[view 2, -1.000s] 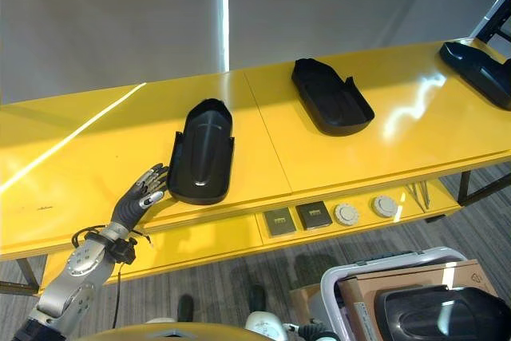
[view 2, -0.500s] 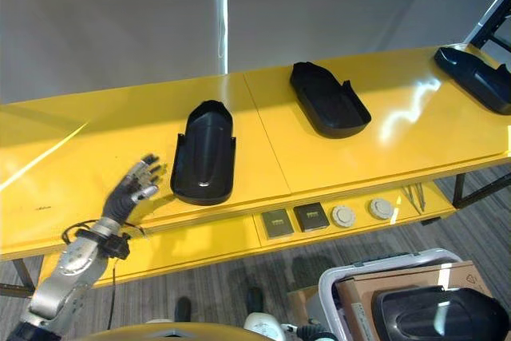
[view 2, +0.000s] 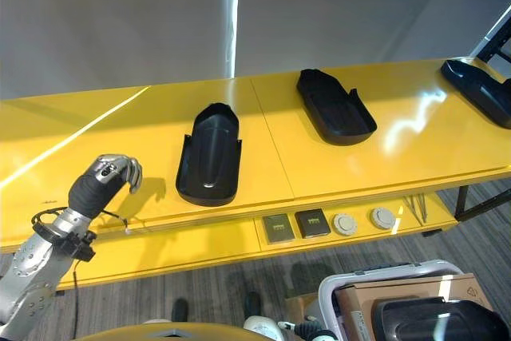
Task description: Move parts from the plastic box to the shelf.
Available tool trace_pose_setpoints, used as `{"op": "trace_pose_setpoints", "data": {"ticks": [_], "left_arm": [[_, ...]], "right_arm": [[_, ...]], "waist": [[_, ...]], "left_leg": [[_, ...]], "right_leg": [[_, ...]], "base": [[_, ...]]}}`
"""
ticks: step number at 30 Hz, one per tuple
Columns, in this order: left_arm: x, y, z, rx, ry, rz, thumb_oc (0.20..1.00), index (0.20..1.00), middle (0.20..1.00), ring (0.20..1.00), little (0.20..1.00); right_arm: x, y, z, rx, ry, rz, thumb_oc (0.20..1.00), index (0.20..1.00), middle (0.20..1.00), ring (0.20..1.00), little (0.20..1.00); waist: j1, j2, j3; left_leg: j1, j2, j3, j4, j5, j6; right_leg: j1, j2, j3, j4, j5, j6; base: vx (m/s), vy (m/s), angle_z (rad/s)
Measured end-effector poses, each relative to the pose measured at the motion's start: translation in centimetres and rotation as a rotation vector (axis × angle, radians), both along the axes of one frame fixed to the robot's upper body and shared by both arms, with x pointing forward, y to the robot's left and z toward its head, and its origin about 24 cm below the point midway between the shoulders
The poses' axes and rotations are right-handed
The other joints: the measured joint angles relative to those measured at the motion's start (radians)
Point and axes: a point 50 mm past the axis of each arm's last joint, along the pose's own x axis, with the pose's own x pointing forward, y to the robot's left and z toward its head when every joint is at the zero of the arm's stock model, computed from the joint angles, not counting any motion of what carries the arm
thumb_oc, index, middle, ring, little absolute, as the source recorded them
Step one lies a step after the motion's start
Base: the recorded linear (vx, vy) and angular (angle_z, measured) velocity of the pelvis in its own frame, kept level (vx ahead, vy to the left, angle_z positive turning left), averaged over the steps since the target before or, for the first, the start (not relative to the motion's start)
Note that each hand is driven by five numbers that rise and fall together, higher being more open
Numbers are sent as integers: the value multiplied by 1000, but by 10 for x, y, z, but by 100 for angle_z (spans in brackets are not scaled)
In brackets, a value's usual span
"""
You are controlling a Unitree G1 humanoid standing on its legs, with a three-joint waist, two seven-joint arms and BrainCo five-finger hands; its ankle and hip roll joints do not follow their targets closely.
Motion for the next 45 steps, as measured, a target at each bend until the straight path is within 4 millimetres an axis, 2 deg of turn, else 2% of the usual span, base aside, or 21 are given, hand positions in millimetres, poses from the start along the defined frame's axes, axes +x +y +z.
{"op": "trace_pose_setpoints", "data": {"ticks": [5,7,8,9,10,12,14,15,21,25,30,36,40,45], "left_arm": [[-7,-11,-21,-10,135,-122,200,200,200,200,200],[-15,-24,-45,20,267,-229,200,200,200,200,200],[-13,-29,-50,14,283,-251,200,200,200,200,200],[-8,-52,-65,32,336,-353,200,200,200,200,200],[-12,-76,-81,76,405,-479,200,200,200,200,200],[-21,-96,-85,62,430,-573,200,200,200,200,200],[-17,-112,-83,29,407,-600,200,200,200,200,200],[-8,-119,-82,15,378,-573,200,200,200,200,200],[16,-114,-83,48,335,-438,200,200,200,200,200],[24,-122,-81,65,299,-396,200,200,200,200,200],[38,-111,-68,66,214,-302,200,200,200,200,200],[62,-76,-51,47,134,-67,200,200,200,200,200],[68,-68,-46,21,118,9,200,200,200,200,200],[71,-68,-43,7,104,53,200,200,200,200,200]], "right_arm": [[6,1,1,-1,-9,21,1000,1000,1000,1000,1000],[11,0,2,-5,-9,68,1000,1000,1000,1000,1000],[12,3,1,1,-10,82,1000,1000,1000,1000,1000],[12,-1,2,-17,4,111,1000,1000,1000,1000,1000],[18,-1,3,-26,5,135,1000,1000,1000,1000,1000],[34,13,4,4,-38,165,1000,1000,1000,1000,1000],[40,26,4,35,-68,177,1000,1000,1000,1000,1000],[38,24,4,34,-71,167,1000,1000,1000,1000,1000],[39,22,4,26,-75,164,1000,1000,1000,1000,1000],[41,22,5,16,-86,155,1000,1000,1000,1000,1000],[44,20,7,15,-104,125,1000,1000,1000,1000,1000],[41,18,6,20,-104,83,1000,1000,1000,1000,1000],[42,18,6,20,-108,83,1000,1000,1000,1000,1000],[44,18,7,21,-115,85,1000,1000,1000,1000,1000]], "waist": [[-9,2,0],[-18,5,-1],[-28,3,-1],[-14,9,-4],[-25,9,-3],[-59,3,0],[-76,4,1],[-81,7,3],[-86,14,30],[-89,13,42],[-91,21,59],[-87,22,60],[-86,22,60],[-88,23,64]], "left_leg": [[1,1,2,0,0,0],[1,0,4,0,0,0],[2,0,5,1,0,-1],[3,-3,5,0,1,-1],[2,-5,13,0,1,-1],[-1,-2,31,0,1,-1],[-3,-2,37,0,1,-1],[-4,-1,43,0,0,0],[-8,0,56,0,-1,2],[-14,-1,58,1,-1,7],[-16,0,63,0,-6,8],[-23,1,64,1,-9,8],[-37,1,64,4,-8,8],[-38,0,64,6,-7,7]], "right_leg": [[-2,1,2,0,0,0],[-2,1,5,0,1,-1],[-5,2,8,0,1,-1],[-5,0,12,0,0,1],[-8,-2,21,0,1,2],[-19,-2,23,0,5,4],[-25,-2,25,0,8,2],[-29,-1,28,0,9,1],[-39,1,40,0,10,1],[-46,1,44,0,10,1],[-51,2,47,0,9,1],[-57,2,48,0,8,0],[-71,2,47,0,9,2],[-72,2,46,0,12,7]], "base": [[0,0,0],[6,10,-3],[0,0,0],[-17,16,-5],[-22,11,-17],[-22,7,-28],[-17,6,-15],[-22,8,-10],[-8,3,-4],[-2,2,-1],[10,1,-3],[0,0,0],[0,0,0],[0,0,0]]}}
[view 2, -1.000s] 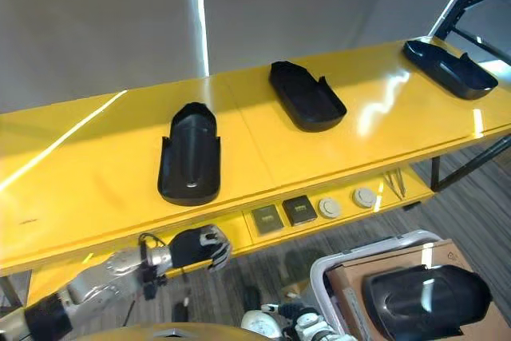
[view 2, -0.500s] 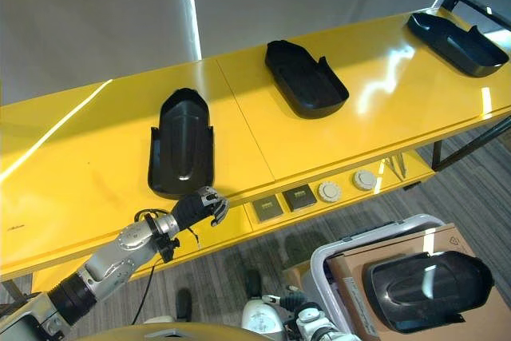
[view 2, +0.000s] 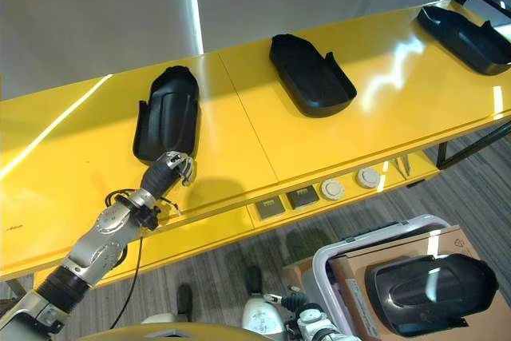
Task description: Move parts from the plastic box to the shelf.
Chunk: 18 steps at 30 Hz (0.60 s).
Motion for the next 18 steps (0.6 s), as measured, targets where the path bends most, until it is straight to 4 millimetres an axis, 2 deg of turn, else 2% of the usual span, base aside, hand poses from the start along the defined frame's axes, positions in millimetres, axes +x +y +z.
{"op": "trace_pose_setpoints", "data": {"ticks": [5,8,11,13,16,18], "left_arm": [[0,-4,7,-9,-33,-12,200,200,200,200,200],[-3,-9,18,-34,-75,-42,200,200,200,200,200],[-12,-21,44,-105,-164,-124,200,200,200,200,200],[-24,-29,63,-169,-236,-195,1000,1000,1000,1000,1000],[-33,-27,65,-181,-253,-215,1000,1000,1000,1000,1000],[-42,-19,56,-151,-235,-186,1000,1000,1000,1000,1000]], "right_arm": [[0,0,0,-1,-2,-1,1000,1000,1000,1000,1000],[0,0,0,-1,-2,-1,1000,1000,1000,1000,1000],[0,-1,0,-13,-4,-7,1000,1000,1000,1000,1000],[-4,-2,-1,-18,6,-12,1000,1000,1000,1000,1000],[-4,-2,-1,-20,8,-14,1000,1000,1000,1000,1000],[-1,-3,0,-14,-1,-30,1000,1000,1000,1000,1000]], "waist": [[0,1,2],[0,0,2],[5,1,2],[11,3,3],[25,6,0],[32,7,-3]], "left_leg": [[0,0,0,0,0,0],[3,0,0,0,0,-1],[12,0,-4,0,2,-3],[41,1,-8,-2,-3,-2],[59,3,-12,-6,-15,2],[68,3,-18,-6,-15,2]], "right_leg": [[0,0,-1,0,-1,0],[4,0,-2,0,-1,0],[18,-1,-7,0,-3,1],[51,-1,-17,0,-12,3],[70,-1,-20,0,-18,1],[83,0,-25,0,-20,-2]], "base": [[0,0,0],[7,-6,1],[19,-18,6],[15,-18,9],[13,-9,4],[13,-5,6]]}}
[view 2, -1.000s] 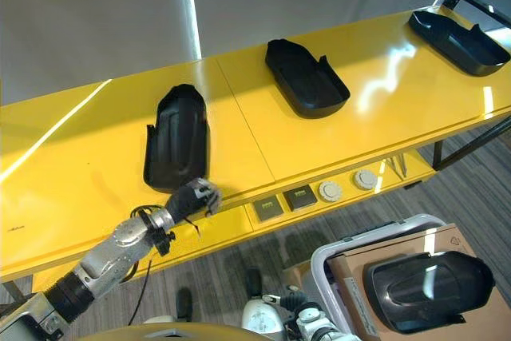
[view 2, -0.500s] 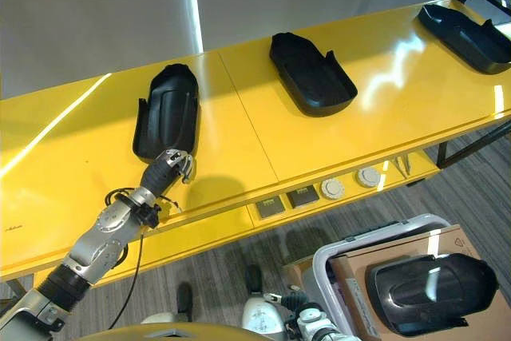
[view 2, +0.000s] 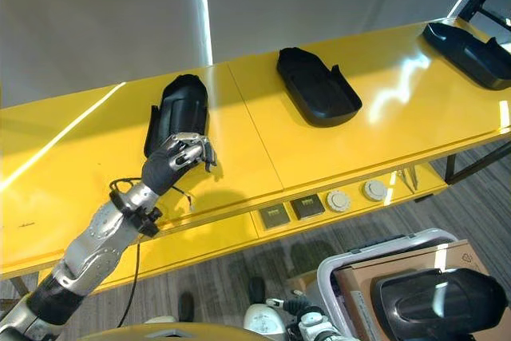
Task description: Move parts from the plastic box to the shelf.
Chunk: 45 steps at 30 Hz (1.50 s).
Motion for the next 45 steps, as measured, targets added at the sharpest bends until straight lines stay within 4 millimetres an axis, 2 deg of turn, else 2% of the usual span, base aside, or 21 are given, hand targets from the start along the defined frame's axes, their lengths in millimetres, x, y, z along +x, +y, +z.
{"op": "trace_pose_setpoints", "data": {"ticks": [8,16,18,19,20,21,22,23,24,28,30,32,33,34,36,40,41,42,43,44,45], "left_arm": [[-18,38,-31,257,20,161,1000,1000,1000,1000,1000],[-12,40,-34,341,-25,190,1000,1000,1000,1000,1000],[-5,35,-33,359,-58,199,1000,1000,1000,1000,1000],[-3,33,-29,369,-92,205,1000,1000,1000,1000,1000],[0,35,-25,375,-119,229,1000,1000,1000,1000,1000],[4,35,-20,380,-155,253,1000,1000,1000,1000,1000],[10,34,-18,395,-173,257,1000,1000,1000,1000,1000],[13,36,-20,400,-178,289,1000,1000,1000,1000,1000],[12,43,-22,414,-173,316,1000,1000,1000,1000,1000],[7,55,-30,440,-135,367,1000,1000,1000,1000,1000],[7,60,-29,465,-146,379,1000,1000,1000,1000,1000],[7,60,-30,459,-143,387,1000,1000,1000,1000,1000],[11,51,-24,398,-157,400,1000,1000,1000,1000,1000],[13,48,-24,379,-156,400,1000,1000,1000,1000,1000],[20,40,-39,342,-86,418,1000,1000,1000,1000,1000],[19,42,-36,333,-89,433,1000,1000,1000,1000,1000],[19,41,-31,324,-107,430,1000,1000,1000,1000,1000],[18,38,-30,314,-113,425,1000,1000,1000,1000,1000],[17,34,-30,310,-116,409,1000,1000,1000,1000,1000],[16,35,-29,307,-120,411,1000,1000,1000,1000,1000],[19,34,-28,310,-127,412,1000,1000,1000,1000,1000]], "right_arm": [[-15,3,-4,27,10,-88,1000,1000,1000,1000,1000],[-40,-3,-8,10,31,-197,1000,1000,1000,1000,1000],[-40,-6,-7,0,0,-240,1000,1000,1000,1000,1000],[-45,-1,-9,-2,12,-247,1000,1000,1000,1000,1000],[-37,-1,-7,-11,-12,-250,1000,1000,1000,1000,1000],[-14,-2,-1,-15,-70,-250,1000,1000,1000,1000,1000],[-10,-3,0,-21,-88,-256,1000,1000,1000,1000,1000],[-12,-1,-1,-27,-86,-255,1000,1000,1000,1000,1000],[-18,3,-3,-18,-76,-259,1000,1000,1000,1000,1000],[-34,-12,-2,-51,-69,-288,1000,1000,1000,1000,1000],[-36,-11,-3,-50,-61,-288,1000,1000,1000,1000,1000],[-28,-11,0,-48,-91,-275,1000,1000,1000,1000,1000],[-22,-9,0,-44,-101,-261,1000,1000,1000,1000,1000],[-25,-7,-1,-42,-90,-250,1000,1000,1000,1000,1000],[-42,-15,-2,-63,-69,-259,1000,1000,1000,1000,1000],[-47,-17,-3,-67,-47,-263,1000,1000,1000,1000,1000],[-50,-16,-4,-73,-28,-245,1000,1000,1000,1000,1000],[-45,-17,-4,-80,-29,-213,1000,1000,1000,1000,1000],[-44,-22,-2,-97,-23,-195,1000,1000,1000,1000,1000],[-28,-29,3,-122,-55,-169,1000,1000,1000,1000,1000],[-14,-42,10,-145,-100,-199,1000,1000,1000,1000,1000]], "waist": [[34,-36,-37],[21,-98,-57],[-9,-104,-47],[-36,-139,-28],[-34,-138,-21],[-15,-121,12],[-40,-104,30],[-29,-93,39],[-12,-88,46],[33,-68,83],[50,-91,89],[48,-58,85],[47,-28,67],[29,-24,65],[-16,20,37],[-16,15,32],[0,-1,33],[24,-22,41],[52,-23,37],[20,-18,35],[47,-19,34]], "left_leg": [[36,0,-14,0,-8,-1],[41,-35,20,7,-13,11],[17,-60,56,4,-10,34],[12,-93,93,14,-10,43],[-14,-102,109,43,-16,64],[-29,-63,198,40,-24,76],[-31,-56,228,37,-15,95],[-20,-44,294,39,-23,102],[-16,-35,323,47,-37,93],[12,-3,454,60,-31,77],[31,-14,482,62,-46,52],[35,7,411,62,-48,41],[28,39,477,69,-42,27],[31,40,472,71,-40,24],[22,73,441,123,-48,17],[-16,119,358,315,-51,20],[-72,140,297,457,-32,2],[-115,121,189,508,-60,-33],[-102,63,45,425,-94,-78],[-107,-14,-118,277,-101,-85],[-83,-89,-256,138,-80,-83]], "right_leg": [[38,2,-3,0,-9,2],[2,-25,36,36,-12,20],[-56,-58,64,62,-25,54],[-76,-59,87,61,21,77],[-120,-60,128,62,95,104],[-159,-50,111,19,156,157],[-157,-59,10,35,107,128],[-150,-79,-178,153,20,66],[-145,-98,-237,233,-19,41],[-118,-125,-278,419,-214,37],[-74,-135,-289,322,-179,22],[-46,-74,-265,215,-134,2],[-47,-75,-340,172,-103,-17],[-42,-64,-336,160,-87,-23],[-13,-11,-287,108,-84,-30],[22,20,-225,81,-81,-72],[15,29,-190,98,-73,-99],[19,27,-143,98,-69,-103],[17,33,-97,90,-67,-106],[39,52,-59,44,-34,-103],[47,66,8,19,-31,-89]], "base": [[4,36,4],[-63,175,-12],[-230,249,-60],[-178,179,-93],[-101,136,-173],[-117,181,-174],[-116,181,-189],[-161,193,-143],[-127,97,-122],[-103,16,-92],[-22,-58,-78],[-60,-141,-109],[-2,-344,-124],[15,-380,-83],[21,-327,-14],[-74,-236,-55],[-27,-44,-76],[69,-45,-121],[68,-23,-126],[108,-18,-184],[91,8,-185]]}}
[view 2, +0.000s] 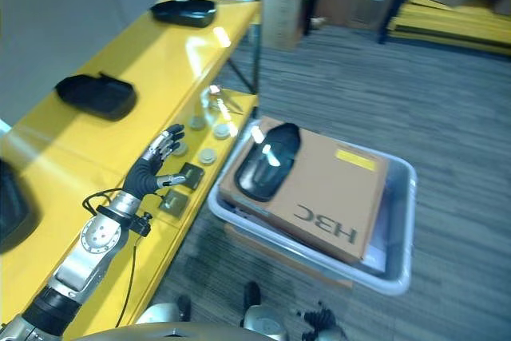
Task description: Move parts from the plastic box to the shelf.
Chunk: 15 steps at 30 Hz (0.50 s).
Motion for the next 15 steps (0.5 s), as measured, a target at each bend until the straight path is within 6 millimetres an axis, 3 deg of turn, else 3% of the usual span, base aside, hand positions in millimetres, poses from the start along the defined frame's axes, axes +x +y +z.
{"op": "trace_pose_setpoints", "data": {"ticks": [1,2,3,4,5,7,8,10,12,15], "left_arm": [[0,-1,-2,4,8,-4,1000,1000,1000,1000,1000],[1,0,-4,17,15,-3,1000,1000,1000,1000,1000],[-1,1,-8,41,30,-14,1000,1000,1000,1000,1000],[-5,3,-23,71,78,-9,1000,1000,1000,1000,1000],[-9,9,-47,139,159,18,1000,1000,1000,1000,1000],[-12,15,-61,176,211,44,1000,1000,1000,1000,1000],[-23,28,-84,215,293,113,1000,1000,1000,1000,1000],[-36,40,-108,256,409,181,1000,1000,1000,1000,1000],[-44,43,-116,282,442,189,1000,1000,1000,1000,1000],[-51,48,-120,327,453,184,1000,1000,1000,1000,1000]], "right_arm": [[10,-1,3,-5,-22,4,1000,1000,1000,1000,1000],[11,-4,4,-15,-18,10,1000,1000,1000,1000,1000],[9,-3,3,-15,-15,9,1000,1000,1000,1000,1000],[6,0,3,-5,-36,21,1000,1000,1000,1000,1000],[7,11,6,14,-92,70,1000,1000,1000,1000,1000],[8,15,10,26,-133,91,1000,1000,1000,1000,1000],[20,33,23,64,-251,163,1000,1000,1000,1000,1000],[36,48,44,81,-407,263,1000,1000,1000,1000,1000],[48,54,74,60,-563,369,1000,1000,1000,1000,1000],[61,59,98,31,-707,440,1000,1000,1000,1000,1000]], "waist": [[-10,8,-2],[-16,9,-5],[-8,10,-6],[-24,15,-8],[-83,25,-15],[-112,41,-17],[-111,43,-3],[-110,36,17],[-101,43,29],[-103,35,39]], "left_leg": [[-22,-22,-40,-34,37,23],[-37,-23,-83,-49,80,18],[-37,-21,-90,-44,80,26],[-37,-14,-19,31,54,65],[-29,-6,20,44,45,85],[-16,9,27,13,56,100],[6,-3,83,-67,102,128],[13,-28,133,-113,120,142],[23,-44,158,-133,126,153],[28,-58,167,-140,113,170]], "right_leg": [[15,11,-8,-18,-19,1],[10,31,5,-11,-22,-2],[8,34,18,-7,-15,-7],[13,28,-5,-17,14,-10],[10,15,-7,-11,4,7],[-2,11,1,-10,10,25],[-62,-10,72,18,20,56],[-80,-43,116,-3,29,87],[-83,-61,145,-11,30,103],[-80,-76,160,-17,25,115]], "base": [[122,40,-187],[77,130,-144],[17,212,-149],[-32,220,-103],[-67,223,-56],[-76,168,-22],[2,125,-74],[12,148,-71],[19,62,-33],[7,64,-16]]}}
